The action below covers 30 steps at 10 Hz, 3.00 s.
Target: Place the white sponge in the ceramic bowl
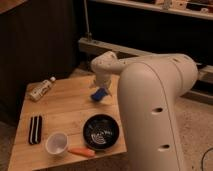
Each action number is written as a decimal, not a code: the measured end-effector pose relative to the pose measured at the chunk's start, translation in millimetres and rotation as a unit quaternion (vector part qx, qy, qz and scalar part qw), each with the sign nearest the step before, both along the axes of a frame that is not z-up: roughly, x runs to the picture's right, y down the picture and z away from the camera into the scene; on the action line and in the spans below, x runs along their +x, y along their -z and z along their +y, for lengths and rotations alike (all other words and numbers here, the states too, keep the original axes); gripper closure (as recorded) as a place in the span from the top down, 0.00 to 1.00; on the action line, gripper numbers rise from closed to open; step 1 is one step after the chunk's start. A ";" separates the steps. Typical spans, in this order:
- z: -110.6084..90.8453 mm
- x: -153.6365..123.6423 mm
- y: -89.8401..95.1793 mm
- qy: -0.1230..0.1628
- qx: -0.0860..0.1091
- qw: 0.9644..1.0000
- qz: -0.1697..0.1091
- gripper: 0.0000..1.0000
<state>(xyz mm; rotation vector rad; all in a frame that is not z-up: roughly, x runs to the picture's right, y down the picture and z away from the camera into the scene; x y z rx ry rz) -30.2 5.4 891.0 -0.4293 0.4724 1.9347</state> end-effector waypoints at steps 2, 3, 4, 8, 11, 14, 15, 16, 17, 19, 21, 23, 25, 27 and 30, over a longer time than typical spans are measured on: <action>2.3 -6.6 -13.2 -0.010 -0.011 1.000 0.008 0.80; 4.6 -11.6 -24.0 -0.014 -0.018 1.000 0.013 0.80; 6.5 -18.9 -31.4 -0.016 -0.023 1.000 0.014 0.80; 20.1 -24.2 -57.0 -0.026 -0.044 0.998 0.023 0.80; 29.6 -17.3 -66.6 -0.031 -0.057 0.998 0.024 0.80; 35.4 -17.3 -71.6 -0.024 -0.064 0.998 0.006 0.76; 37.4 -20.7 -72.3 -0.019 -0.067 0.998 -0.001 0.66; 39.1 -21.0 -73.0 -0.015 -0.069 0.998 -0.003 0.56; 40.9 -21.4 -73.9 -0.015 -0.071 0.997 -0.006 0.46; 45.6 -16.3 -75.0 -0.018 -0.075 0.997 -0.010 0.25; 44.6 -15.8 -74.2 -0.018 -0.074 0.997 -0.011 0.02; 44.6 -15.1 -73.8 -0.017 -0.073 0.997 -0.011 0.00; 37.9 0.0 -55.3 -0.005 -0.053 0.998 -0.019 0.00; 19.6 23.6 -6.7 0.017 -0.027 0.999 -0.031 0.00; -1.2 54.0 67.2 0.057 -0.001 0.997 -0.053 0.00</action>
